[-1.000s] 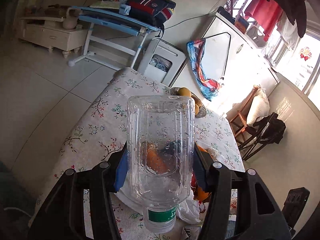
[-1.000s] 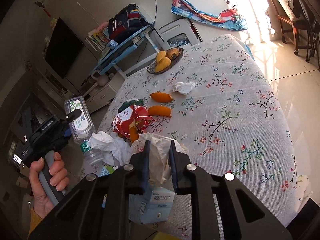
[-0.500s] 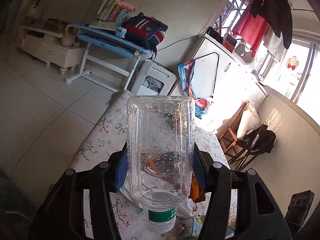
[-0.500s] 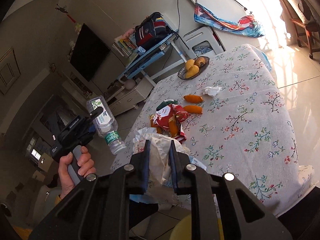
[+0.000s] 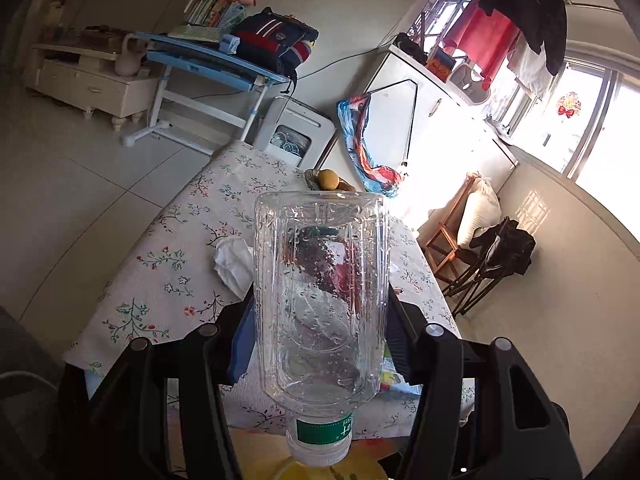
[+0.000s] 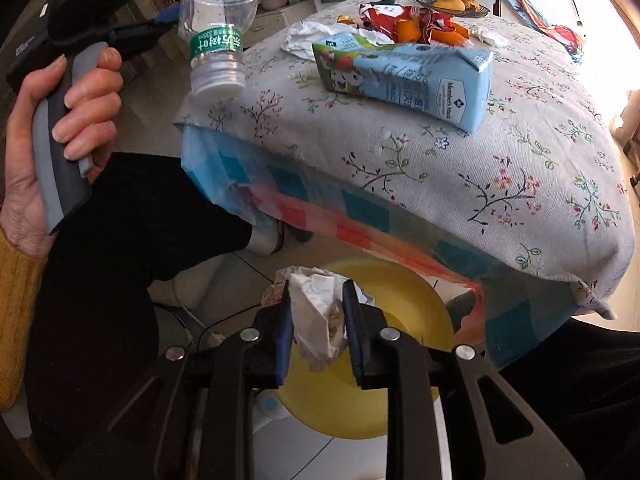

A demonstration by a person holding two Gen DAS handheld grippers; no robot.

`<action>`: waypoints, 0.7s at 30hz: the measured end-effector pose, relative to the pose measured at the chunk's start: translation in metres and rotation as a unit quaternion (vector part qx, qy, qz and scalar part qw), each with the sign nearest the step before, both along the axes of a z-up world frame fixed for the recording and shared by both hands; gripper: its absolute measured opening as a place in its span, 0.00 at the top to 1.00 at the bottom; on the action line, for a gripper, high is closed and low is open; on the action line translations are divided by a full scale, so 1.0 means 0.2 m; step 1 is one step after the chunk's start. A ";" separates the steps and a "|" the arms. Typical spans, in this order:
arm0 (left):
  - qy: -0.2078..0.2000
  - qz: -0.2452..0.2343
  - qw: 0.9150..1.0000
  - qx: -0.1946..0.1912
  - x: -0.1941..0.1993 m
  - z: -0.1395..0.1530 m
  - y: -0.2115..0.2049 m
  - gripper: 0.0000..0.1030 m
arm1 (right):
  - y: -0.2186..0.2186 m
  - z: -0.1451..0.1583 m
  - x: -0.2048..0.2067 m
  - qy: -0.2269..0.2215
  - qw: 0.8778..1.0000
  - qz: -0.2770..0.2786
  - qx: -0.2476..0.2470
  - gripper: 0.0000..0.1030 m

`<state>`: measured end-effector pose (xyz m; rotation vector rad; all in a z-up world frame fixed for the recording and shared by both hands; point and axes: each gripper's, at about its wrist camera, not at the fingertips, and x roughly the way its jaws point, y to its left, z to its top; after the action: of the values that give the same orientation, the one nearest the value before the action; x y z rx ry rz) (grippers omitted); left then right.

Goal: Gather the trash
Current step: 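Open the right tool over the yellow bucket while the left tool drops the bottle in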

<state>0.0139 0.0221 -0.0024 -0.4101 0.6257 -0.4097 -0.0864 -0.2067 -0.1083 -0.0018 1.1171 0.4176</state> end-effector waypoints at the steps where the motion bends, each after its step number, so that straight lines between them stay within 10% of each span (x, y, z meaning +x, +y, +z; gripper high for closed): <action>1: 0.003 -0.002 1.000 -0.001 -0.02 -0.01 0.00 0.48 | 0.00 -0.02 0.00 0.002 1.000 0.001 -0.008 0.55; 10: 0.045 -0.033 0.998 0.024 -0.19 -0.14 -0.13 0.48 | -0.18 0.15 0.01 -0.099 0.989 -0.107 -0.016 0.33; 21: 0.129 -0.112 0.979 0.110 -0.45 -0.41 -0.45 0.48 | -0.34 0.39 -0.05 -0.237 0.931 -0.260 -0.097 0.14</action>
<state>-0.0764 -0.0678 -0.0838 -0.1816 0.9649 -0.4991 -0.0971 -0.2747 -0.0293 0.0176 0.6376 -0.1691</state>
